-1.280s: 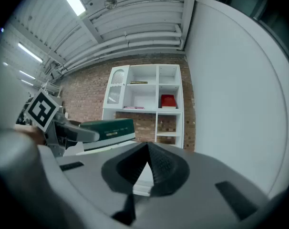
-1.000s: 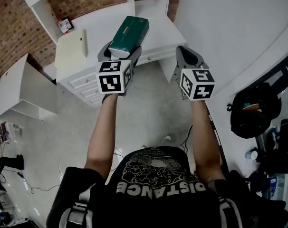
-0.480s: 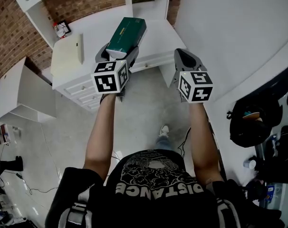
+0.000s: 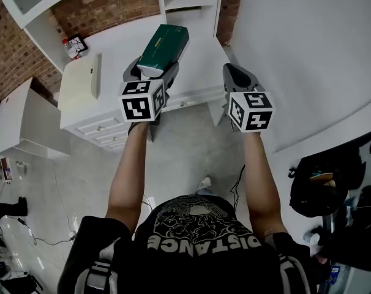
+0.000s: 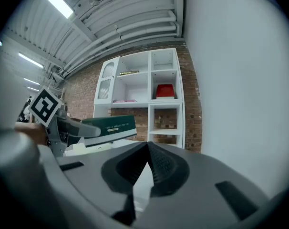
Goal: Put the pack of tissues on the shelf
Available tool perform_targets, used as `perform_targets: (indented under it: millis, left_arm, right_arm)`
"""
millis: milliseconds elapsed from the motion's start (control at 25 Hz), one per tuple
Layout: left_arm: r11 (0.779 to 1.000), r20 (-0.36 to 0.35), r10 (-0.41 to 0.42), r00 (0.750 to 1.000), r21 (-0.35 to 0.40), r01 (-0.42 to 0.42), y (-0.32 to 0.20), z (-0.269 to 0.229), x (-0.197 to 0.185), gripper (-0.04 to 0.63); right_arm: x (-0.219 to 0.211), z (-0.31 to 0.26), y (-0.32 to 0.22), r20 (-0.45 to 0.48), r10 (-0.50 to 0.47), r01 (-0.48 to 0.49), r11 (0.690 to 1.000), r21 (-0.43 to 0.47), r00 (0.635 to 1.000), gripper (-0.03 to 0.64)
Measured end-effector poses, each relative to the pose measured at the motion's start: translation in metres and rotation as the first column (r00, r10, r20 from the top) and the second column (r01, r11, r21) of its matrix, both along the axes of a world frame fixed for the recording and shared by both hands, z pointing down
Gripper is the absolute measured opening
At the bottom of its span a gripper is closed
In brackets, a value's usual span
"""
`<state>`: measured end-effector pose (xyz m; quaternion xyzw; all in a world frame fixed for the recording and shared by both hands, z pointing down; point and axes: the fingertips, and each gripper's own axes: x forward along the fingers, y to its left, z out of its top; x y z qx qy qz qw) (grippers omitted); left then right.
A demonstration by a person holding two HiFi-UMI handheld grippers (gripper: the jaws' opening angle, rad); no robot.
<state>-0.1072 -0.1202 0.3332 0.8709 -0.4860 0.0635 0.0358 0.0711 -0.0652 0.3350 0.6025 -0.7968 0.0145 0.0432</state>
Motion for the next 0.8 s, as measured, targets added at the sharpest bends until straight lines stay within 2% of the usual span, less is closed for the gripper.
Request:
perform_targets:
  millis: [400,800]
  left_arm:
    - [0.999,0.033,-0.048,0.998,-0.016,0.048,-0.049,0.001,0.042,0.434]
    - [0.995,0.026,-0.101,0.995,-0.014,0.101,-0.071,0.004,0.066,0.434]
  right_arm:
    - [0.039,0.004,-0.057,0.019,-0.066,0.066,0.998,-0.015,0.998,0.003]
    - [0.062,0.002,-0.087,0.01,-0.137,0.137,0.991,-0.007,0.991,0.003]
